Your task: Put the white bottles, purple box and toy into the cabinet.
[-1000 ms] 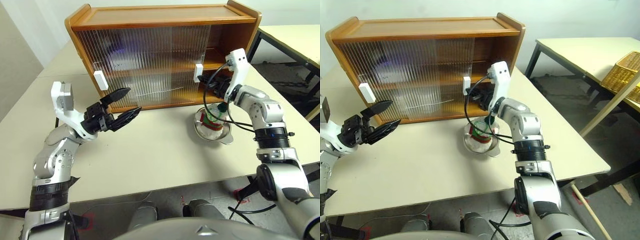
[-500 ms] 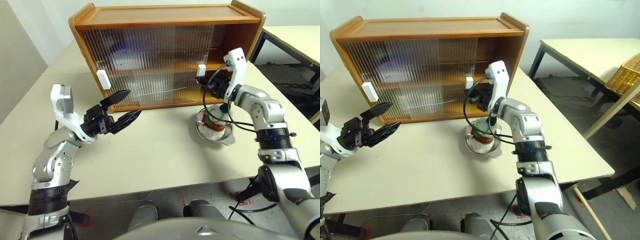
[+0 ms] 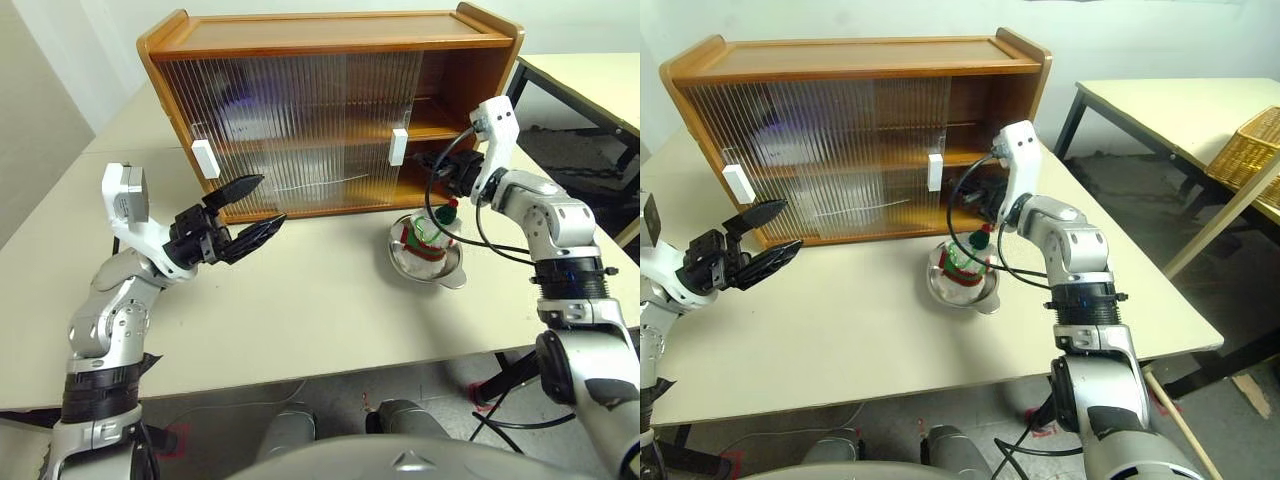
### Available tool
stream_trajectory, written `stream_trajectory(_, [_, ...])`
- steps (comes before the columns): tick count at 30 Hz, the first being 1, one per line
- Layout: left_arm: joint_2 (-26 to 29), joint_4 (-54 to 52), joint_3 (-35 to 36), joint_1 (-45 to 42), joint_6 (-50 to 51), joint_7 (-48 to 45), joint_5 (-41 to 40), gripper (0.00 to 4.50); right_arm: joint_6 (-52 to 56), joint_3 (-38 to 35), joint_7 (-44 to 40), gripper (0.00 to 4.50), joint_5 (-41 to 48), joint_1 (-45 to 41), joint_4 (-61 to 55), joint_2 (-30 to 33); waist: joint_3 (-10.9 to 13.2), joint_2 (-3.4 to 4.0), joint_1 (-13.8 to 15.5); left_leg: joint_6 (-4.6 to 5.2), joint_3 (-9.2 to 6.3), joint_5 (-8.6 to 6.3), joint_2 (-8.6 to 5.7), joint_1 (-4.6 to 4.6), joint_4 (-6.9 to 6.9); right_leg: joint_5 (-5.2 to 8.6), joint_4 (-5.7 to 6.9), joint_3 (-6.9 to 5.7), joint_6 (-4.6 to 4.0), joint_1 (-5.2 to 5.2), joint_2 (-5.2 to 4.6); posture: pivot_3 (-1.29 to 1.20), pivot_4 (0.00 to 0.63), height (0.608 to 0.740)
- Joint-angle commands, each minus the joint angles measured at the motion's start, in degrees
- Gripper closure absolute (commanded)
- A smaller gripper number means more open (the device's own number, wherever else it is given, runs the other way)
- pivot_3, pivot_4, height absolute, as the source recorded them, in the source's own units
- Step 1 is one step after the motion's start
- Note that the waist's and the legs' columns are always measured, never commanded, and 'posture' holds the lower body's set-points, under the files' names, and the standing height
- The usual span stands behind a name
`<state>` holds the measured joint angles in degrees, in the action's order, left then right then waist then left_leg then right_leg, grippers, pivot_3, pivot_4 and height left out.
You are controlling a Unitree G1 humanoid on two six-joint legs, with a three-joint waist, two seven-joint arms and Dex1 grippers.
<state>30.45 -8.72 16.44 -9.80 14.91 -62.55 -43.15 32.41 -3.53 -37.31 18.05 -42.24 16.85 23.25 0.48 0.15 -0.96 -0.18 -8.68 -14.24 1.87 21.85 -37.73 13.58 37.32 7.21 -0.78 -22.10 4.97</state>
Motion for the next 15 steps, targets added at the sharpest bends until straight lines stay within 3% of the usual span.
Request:
stream_trajectory(1, [-0.09,-0.07,-0.56,0.33,-0.3,0.04,0.21,0.0,-3.99,0.96,-0.54,4.45,-1.48,-2.37,5.36,-1.15,0.0,0.0,0.0,0.0,0.01,0.0,0.03,0.01,0.0,0.0,0.0,0.0,0.0,-0.01,0.03,-0.01,0.0,0.74])
stream_trajectory(7, [0.22,-0.69,-0.09,1.13,-0.11,0.19,-0.06,0.0,-7.63,1.45,-1.08,4.45,-2.57,-5.43,10.61,-3.2,0.0,0.0,0.11,-0.03,0.08,-0.02,0.39,0.05,0.05,0.02,-0.01,-0.02,-0.02,-0.09,0.11,0.01,0.0,0.74])
stream_trajectory(15, [0.25,-1.08,-0.16,1.27,-0.02,0.71,-0.12,0.0,-6.36,2.82,-1.91,4.45,-2.2,-6.95,8.81,-6.75,0.0,0.0,0.17,-0.04,0.06,-0.03,0.42,0.04,0.06,-0.02,0.0,-0.04,-0.13,-0.09,0.2,0.01,0.0,0.74])
